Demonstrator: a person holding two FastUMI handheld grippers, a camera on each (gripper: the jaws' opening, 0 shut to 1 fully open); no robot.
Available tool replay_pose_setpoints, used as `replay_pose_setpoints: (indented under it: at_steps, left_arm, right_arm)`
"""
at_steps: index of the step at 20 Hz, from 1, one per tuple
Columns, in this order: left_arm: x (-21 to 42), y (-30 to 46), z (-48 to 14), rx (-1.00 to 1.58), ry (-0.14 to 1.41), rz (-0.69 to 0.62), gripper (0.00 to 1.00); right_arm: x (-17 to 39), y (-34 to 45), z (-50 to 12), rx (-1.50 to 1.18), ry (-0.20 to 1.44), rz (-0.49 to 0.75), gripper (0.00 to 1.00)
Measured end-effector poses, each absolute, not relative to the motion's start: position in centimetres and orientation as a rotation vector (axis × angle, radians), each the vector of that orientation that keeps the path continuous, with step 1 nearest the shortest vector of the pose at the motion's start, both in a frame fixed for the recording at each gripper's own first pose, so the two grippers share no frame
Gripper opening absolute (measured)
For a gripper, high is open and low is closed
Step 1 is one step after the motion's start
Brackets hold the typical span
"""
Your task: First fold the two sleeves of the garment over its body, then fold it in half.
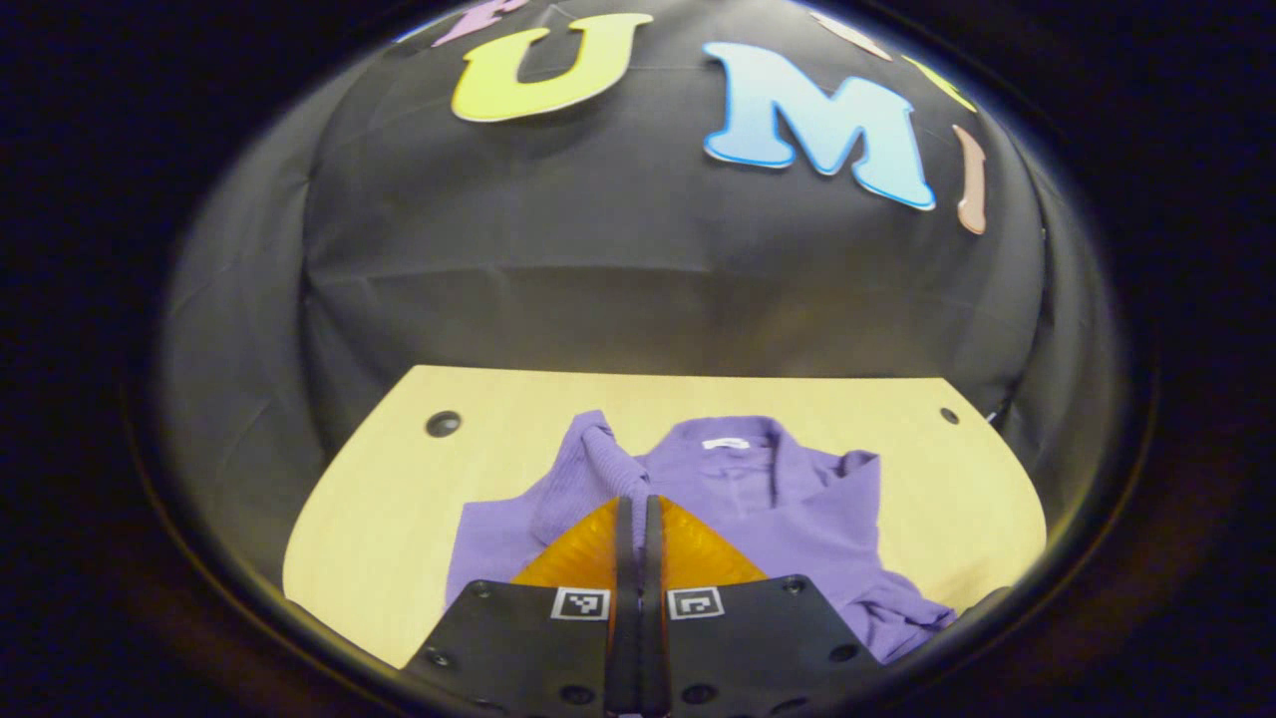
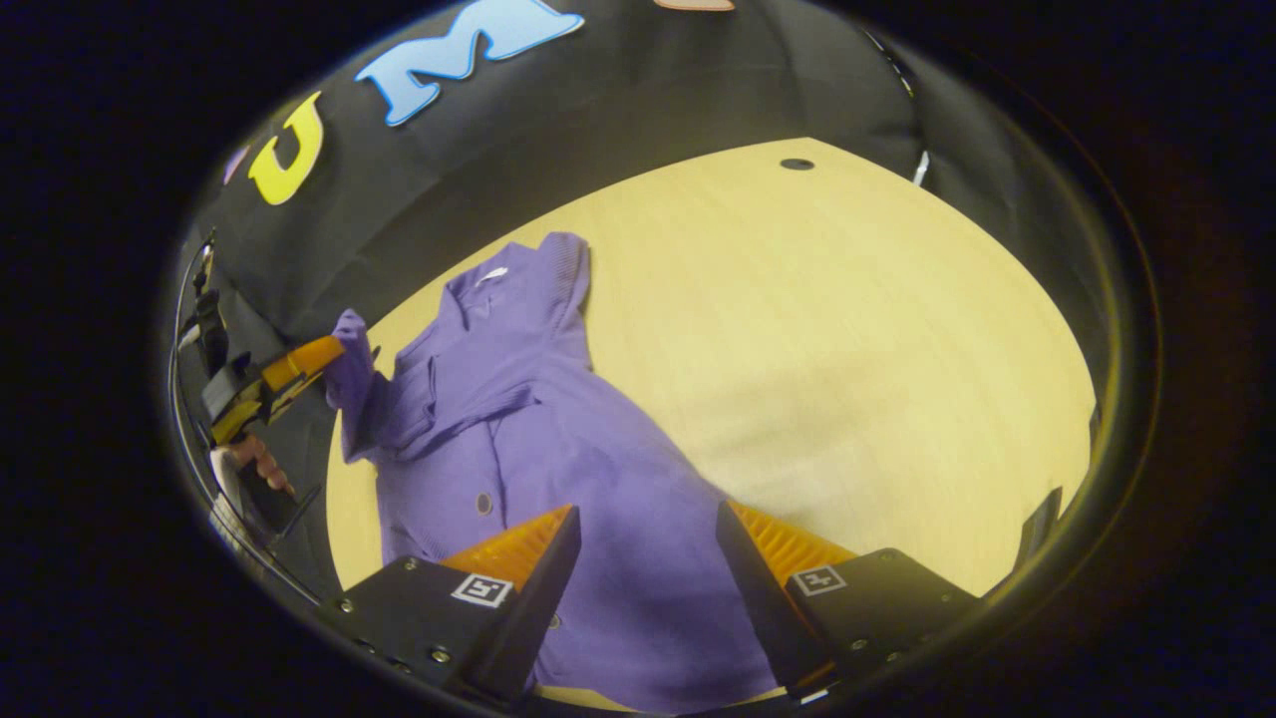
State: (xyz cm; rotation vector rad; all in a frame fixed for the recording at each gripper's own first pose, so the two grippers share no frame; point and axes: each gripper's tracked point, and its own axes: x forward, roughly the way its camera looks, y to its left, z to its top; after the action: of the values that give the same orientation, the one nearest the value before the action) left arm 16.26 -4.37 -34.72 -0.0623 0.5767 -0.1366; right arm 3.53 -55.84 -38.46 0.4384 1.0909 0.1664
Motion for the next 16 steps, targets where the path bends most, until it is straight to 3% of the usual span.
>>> replay_pose_setpoints:
  at_steps: [8, 16]
  left_arm:
    - [15.9, -19.0, -36.2, -0.017, 0.603, -0.328, 0.07]
    - [15.9, -26.0, -41.4, 0.007, 0.689, -0.351, 0.07]
  right_arm:
    - [1.3, -61.8, -39.3, 0.472, 1.107, 0.087, 0.86]
    - [0.4, -65.2, -40.0, 0.484, 1.143, 0.078, 0.86]
